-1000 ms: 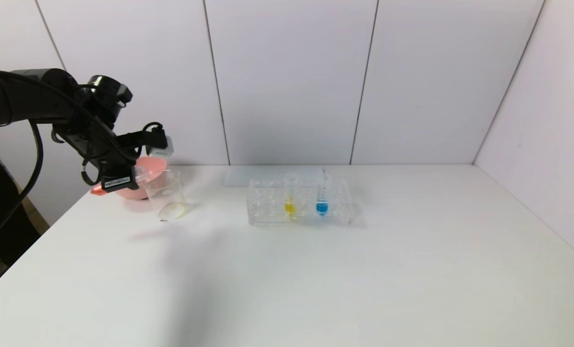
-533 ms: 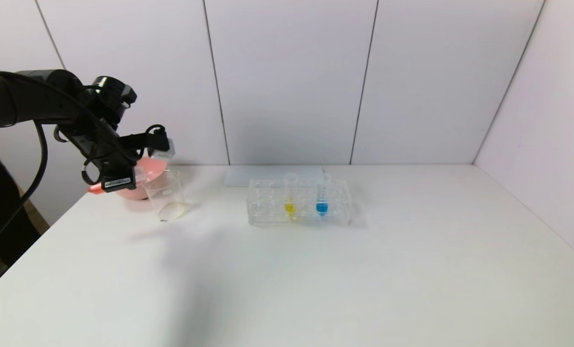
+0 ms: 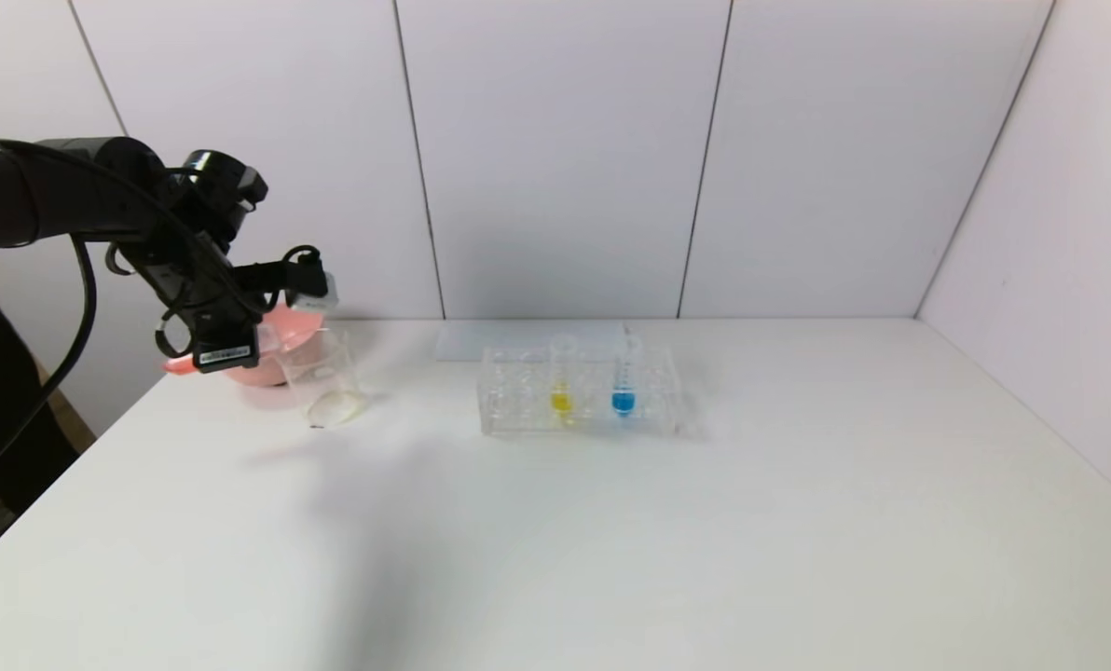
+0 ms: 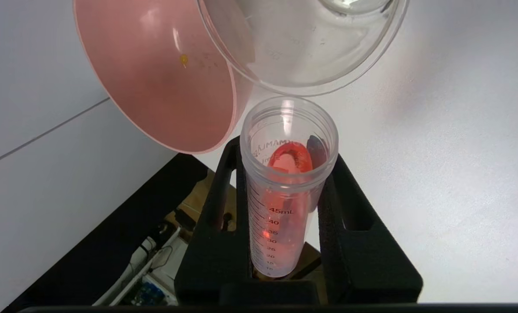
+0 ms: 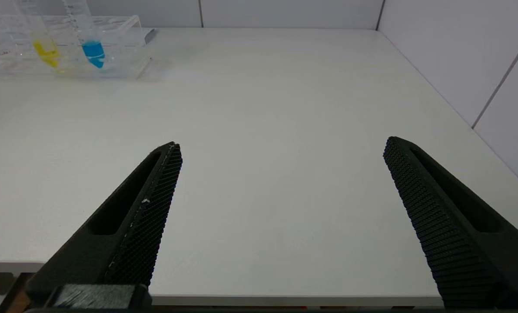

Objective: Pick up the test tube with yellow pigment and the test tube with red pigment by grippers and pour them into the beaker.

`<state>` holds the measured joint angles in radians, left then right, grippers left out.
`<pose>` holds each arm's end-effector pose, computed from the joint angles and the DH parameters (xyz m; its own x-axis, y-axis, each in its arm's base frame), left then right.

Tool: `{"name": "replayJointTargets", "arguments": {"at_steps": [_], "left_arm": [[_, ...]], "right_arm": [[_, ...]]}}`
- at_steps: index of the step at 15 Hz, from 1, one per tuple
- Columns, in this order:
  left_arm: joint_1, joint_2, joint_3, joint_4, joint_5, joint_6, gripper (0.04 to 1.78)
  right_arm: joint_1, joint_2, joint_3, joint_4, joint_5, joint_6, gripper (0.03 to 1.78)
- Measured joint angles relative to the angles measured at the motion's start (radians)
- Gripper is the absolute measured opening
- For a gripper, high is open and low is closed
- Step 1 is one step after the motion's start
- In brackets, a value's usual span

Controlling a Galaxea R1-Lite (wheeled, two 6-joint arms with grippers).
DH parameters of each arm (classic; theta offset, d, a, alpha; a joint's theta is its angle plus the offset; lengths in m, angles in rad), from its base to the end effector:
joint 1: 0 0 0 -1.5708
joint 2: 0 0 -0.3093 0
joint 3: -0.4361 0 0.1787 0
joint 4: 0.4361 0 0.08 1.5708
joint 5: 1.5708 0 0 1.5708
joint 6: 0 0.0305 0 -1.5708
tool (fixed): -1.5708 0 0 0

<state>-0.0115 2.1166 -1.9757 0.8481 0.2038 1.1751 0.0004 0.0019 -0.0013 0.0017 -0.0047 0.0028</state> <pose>0.3920 0.0017 0.2246 0.5404 0.1962 -0.8182 0.7323 0.3691 0.5722 -0.0368 -0.0002 0.0757 1.0000 -0.0043 -0.0023 0.0043 1.0000 0.0028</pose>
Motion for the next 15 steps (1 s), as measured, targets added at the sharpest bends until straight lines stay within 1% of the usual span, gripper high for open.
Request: {"name": "replayJointTargets", "arguments": {"at_steps": [7, 12, 15], "left_arm": [[-0.014, 0.001, 0.000, -0.001, 0.032, 0.001, 0.45], [-0.018, 0.006, 0.000, -0.001, 0.036, 0.001, 0.45], [-0.022, 0.008, 0.000, -0.001, 0.081, 0.008, 0.45]], "right_arm": [[0.000, 0.000, 0.000, 0.000, 0.000, -0.001, 1.70], [0.000, 0.000, 0.000, 0.000, 0.000, -0.001, 1.70], [0.000, 0.000, 0.000, 0.000, 0.000, 0.000, 1.70]]}}
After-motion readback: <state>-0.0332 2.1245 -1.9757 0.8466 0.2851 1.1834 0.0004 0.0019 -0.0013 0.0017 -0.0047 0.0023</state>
